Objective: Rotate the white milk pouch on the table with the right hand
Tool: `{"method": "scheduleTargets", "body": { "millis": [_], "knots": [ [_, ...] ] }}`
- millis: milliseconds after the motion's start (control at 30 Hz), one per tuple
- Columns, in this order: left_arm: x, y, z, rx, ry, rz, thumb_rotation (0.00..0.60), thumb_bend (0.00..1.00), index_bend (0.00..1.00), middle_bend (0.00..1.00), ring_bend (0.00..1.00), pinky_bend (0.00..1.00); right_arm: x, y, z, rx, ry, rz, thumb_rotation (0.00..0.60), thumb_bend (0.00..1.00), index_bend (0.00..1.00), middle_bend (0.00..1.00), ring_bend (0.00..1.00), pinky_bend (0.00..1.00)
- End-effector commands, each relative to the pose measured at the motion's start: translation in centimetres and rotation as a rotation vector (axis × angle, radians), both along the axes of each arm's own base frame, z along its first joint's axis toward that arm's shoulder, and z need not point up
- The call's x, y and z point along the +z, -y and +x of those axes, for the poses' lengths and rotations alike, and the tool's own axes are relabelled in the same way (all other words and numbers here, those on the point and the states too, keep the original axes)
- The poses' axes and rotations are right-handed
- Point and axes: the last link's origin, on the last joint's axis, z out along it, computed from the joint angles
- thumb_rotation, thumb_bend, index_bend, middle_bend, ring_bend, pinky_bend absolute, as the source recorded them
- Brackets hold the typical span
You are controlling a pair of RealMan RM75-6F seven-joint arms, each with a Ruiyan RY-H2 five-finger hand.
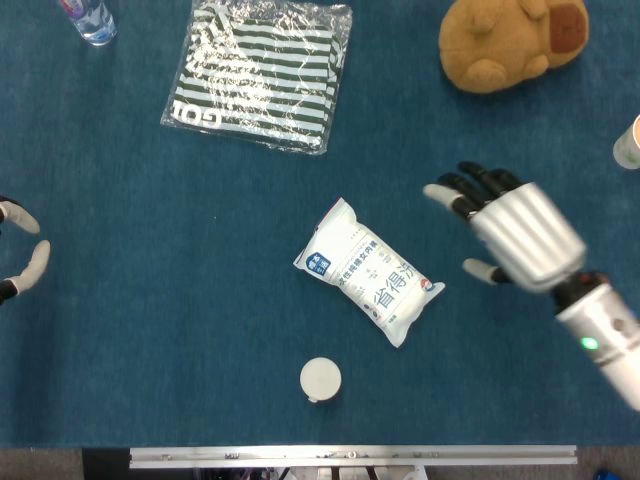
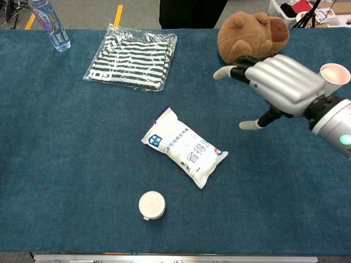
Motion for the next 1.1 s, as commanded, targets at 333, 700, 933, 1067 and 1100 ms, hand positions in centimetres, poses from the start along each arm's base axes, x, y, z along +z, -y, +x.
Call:
{"method": "scheduleTargets", "body": {
  "millis": [333, 700, 933, 1067, 1100],
  "knots": [
    [-0.9, -0.7, -0.2, -0.006, 0.015, -0.033, 0.600, 0.29, 0.54, 0.48, 0.36, 0.49, 6.2, -2.3, -5.4, -0.074, -0.046, -0.195, 0.600, 0.00, 0.33, 0.31, 0.18, 0.31],
    [-1.0, -0.8, -0.3, -0.006, 0.015, -0.034, 0.600, 0.29, 0.54, 0.48, 0.36, 0.49, 7.5, -3.9, -9.8, -0.266, -0.088, -0.249, 0.600, 0.00, 0.34, 0.31, 0.18, 0.31],
    [-1.1, -0.7, -0.4, -0.002, 0.007, -0.036, 0.600, 0.29, 0.54, 0.48, 0.36, 0.49, 7.9, -4.2, -10.9, -0.300, -0.089, -0.262, 0.600, 0.00, 0.34, 0.31, 0.18, 0.31],
    [-1.1, -0.6, -0.4, 0.001, 0.004, -0.034, 0.600, 0.29, 0.54, 0.48, 0.36, 0.49, 7.9, -4.1, -10.9, -0.302, -0.077, -0.262, 0.600, 0.00, 0.34, 0.31, 0.18, 0.31],
    [-1.0, -0.6, -0.4, 0.002, 0.004, -0.034, 0.600, 0.29, 0.54, 0.48, 0.36, 0.49, 7.9, -4.0, -10.9, -0.302, -0.076, -0.260, 0.600, 0.00, 0.34, 0.31, 0.18, 0.31]
  ]
}}
